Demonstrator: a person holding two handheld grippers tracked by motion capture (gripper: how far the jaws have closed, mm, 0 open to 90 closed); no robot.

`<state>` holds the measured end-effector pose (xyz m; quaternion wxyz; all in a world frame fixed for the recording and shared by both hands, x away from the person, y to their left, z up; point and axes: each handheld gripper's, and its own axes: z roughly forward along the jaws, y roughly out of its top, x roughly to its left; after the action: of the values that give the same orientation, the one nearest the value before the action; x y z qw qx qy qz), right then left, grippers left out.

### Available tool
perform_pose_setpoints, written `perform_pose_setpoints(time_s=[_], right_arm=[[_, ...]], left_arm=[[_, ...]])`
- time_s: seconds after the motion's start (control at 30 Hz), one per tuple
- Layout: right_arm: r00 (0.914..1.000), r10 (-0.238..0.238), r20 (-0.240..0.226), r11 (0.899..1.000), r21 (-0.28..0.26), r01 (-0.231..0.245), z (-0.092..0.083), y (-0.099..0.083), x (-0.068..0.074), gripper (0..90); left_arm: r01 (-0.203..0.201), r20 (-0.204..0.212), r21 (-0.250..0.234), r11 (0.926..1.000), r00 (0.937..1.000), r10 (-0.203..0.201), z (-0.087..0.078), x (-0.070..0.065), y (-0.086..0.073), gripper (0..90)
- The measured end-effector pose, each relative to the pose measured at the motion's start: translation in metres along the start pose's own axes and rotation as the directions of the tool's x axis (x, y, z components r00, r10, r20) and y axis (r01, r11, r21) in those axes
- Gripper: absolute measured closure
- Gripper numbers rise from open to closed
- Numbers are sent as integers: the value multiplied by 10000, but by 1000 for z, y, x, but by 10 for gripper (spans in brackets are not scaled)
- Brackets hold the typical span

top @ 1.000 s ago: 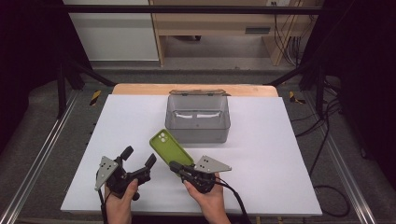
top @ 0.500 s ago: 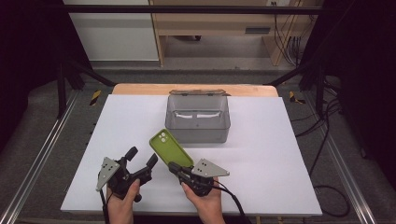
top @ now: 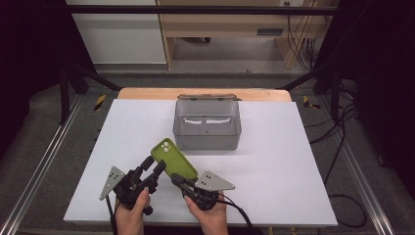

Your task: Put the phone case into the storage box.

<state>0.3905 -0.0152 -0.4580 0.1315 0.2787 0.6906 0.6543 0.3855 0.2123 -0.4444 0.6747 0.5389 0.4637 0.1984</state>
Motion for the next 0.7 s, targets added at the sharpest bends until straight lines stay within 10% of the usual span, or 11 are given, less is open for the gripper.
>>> perform_pose_setpoints(time_s=[0.7], right_arm=[[9992, 123, 386, 9995, -294, -112, 31, 0, 19, 878]], left_arm=[[1309, 140, -249, 9911, 9913, -1306, -2, 16, 1, 571]])
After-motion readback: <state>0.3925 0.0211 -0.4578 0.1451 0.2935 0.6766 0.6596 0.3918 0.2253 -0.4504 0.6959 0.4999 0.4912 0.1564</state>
